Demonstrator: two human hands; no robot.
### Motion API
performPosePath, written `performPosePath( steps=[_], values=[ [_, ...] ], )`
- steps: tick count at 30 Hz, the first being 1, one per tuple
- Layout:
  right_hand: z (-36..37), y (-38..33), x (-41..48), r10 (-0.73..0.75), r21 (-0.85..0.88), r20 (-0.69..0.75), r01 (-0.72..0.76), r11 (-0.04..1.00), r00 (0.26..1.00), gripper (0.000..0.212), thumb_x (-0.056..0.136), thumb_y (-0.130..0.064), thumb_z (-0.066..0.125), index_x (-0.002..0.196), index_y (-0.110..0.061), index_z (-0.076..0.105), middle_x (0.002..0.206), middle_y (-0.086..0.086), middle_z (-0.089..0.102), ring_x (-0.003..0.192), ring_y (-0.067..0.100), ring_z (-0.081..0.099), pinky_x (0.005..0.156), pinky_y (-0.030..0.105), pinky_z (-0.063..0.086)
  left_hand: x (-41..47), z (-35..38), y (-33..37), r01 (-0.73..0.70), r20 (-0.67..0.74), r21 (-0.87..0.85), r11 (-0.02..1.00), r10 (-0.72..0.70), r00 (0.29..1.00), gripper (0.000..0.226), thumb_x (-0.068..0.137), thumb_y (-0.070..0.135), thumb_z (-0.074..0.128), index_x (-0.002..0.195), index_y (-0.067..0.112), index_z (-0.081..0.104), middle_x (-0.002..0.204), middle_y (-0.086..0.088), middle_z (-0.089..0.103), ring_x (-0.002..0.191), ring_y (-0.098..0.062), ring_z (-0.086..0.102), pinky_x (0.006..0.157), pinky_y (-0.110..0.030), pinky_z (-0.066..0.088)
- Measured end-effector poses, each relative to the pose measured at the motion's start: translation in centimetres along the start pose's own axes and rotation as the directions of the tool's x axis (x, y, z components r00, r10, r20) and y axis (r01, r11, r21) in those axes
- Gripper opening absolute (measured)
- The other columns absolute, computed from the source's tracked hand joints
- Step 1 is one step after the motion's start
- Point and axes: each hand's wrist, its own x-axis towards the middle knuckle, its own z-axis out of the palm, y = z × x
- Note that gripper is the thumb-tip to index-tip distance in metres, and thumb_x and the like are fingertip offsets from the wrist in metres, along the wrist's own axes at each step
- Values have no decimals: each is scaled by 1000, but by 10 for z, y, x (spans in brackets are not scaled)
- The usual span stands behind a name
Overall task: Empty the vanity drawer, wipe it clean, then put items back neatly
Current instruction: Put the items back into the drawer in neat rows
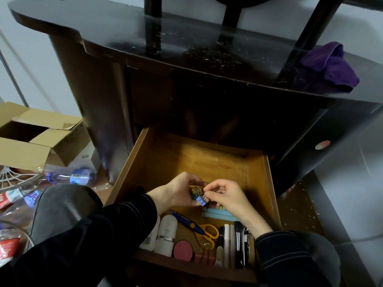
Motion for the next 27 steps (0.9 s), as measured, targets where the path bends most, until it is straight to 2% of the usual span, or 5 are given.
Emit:
performPosePath(
  steps=[6,9,14,22,27],
  values=[
    [-7,2,1,56,135,-121,-39,990,991,13,88,-7,73,95,-17,76,83,2,76,67,7,66,55,19,50,2,0,-4,148,37,-10,989,-147,988,24,93,12,54,114,2,54,107,-23,58,90,-33,63,80,-41,58],
    [-9,6,1,97,136,-184,-73,988,978,12,89,-6,72,94,-17,75,82,3,75,64,5,65,55,19,50,-1,3,-4,156,57,66,986,-160,986,24,94,12,59,116,3,54,94,-20,65,80,-28,67,68,-35,60],
    [-8,7,2,113,120,-193,-91,989,975,12,90,-5,71,94,-16,74,79,1,74,62,2,64,55,18,50,2,3,-5,55,58,136,989,-63,996,24,91,2,67,114,0,61,99,-16,63,79,-20,65,63,-27,59],
    [-6,5,2,100,74,-233,-85,994,967,9,94,-17,68,94,-23,74,92,-3,73,76,8,66,59,19,50,6,2,-7,-83,12,159,984,82,997,12,88,-9,66,84,0,74,89,-18,70,76,-24,68,66,-33,62],
    [-3,0,-1,50,24,-207,-46,999,977,4,92,-25,71,91,-26,75,85,-8,73,73,0,65,57,13,47,8,0,-6,-114,-19,215,970,120,993,13,87,-10,67,84,1,74,87,-19,71,73,-23,69,65,-33,62]
  ],
)
